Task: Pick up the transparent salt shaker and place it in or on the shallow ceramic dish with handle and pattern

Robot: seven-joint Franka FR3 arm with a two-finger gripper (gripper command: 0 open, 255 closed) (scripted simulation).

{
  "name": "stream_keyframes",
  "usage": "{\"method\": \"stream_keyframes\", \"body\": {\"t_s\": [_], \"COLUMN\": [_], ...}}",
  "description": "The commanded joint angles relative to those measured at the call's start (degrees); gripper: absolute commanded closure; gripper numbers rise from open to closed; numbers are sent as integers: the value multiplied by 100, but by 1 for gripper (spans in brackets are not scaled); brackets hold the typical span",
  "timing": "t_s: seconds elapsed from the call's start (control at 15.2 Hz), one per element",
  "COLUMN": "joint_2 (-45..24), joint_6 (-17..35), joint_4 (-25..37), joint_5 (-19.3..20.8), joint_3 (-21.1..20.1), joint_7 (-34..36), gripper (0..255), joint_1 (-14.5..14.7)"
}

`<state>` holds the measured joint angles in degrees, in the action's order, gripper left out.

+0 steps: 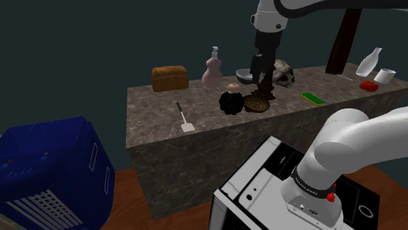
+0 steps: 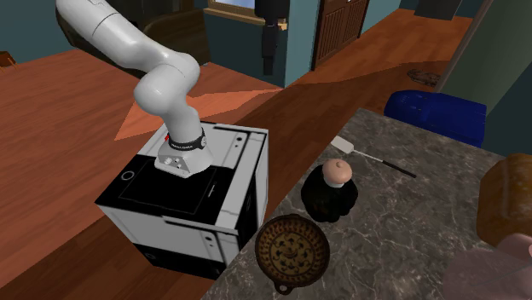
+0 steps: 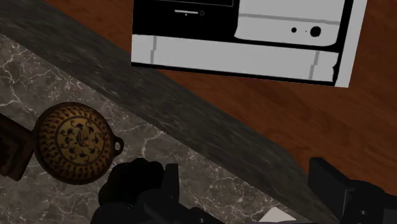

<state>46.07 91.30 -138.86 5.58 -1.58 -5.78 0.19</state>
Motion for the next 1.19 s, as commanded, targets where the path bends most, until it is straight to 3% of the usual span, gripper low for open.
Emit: {"method": "stream_keyframes", "body": {"t_s": [0.0, 0.53, 1.12], "joint_2": [0, -967, -2521], "joint_6": [0, 1800, 3666], "joint_4": [0, -348, -100], "joint_5": [0, 382, 673], "joint_3": [0, 392, 830], "joint_7": [0, 38, 114], "gripper": [0, 0, 0], "joint_1": [0, -351, -699]}}
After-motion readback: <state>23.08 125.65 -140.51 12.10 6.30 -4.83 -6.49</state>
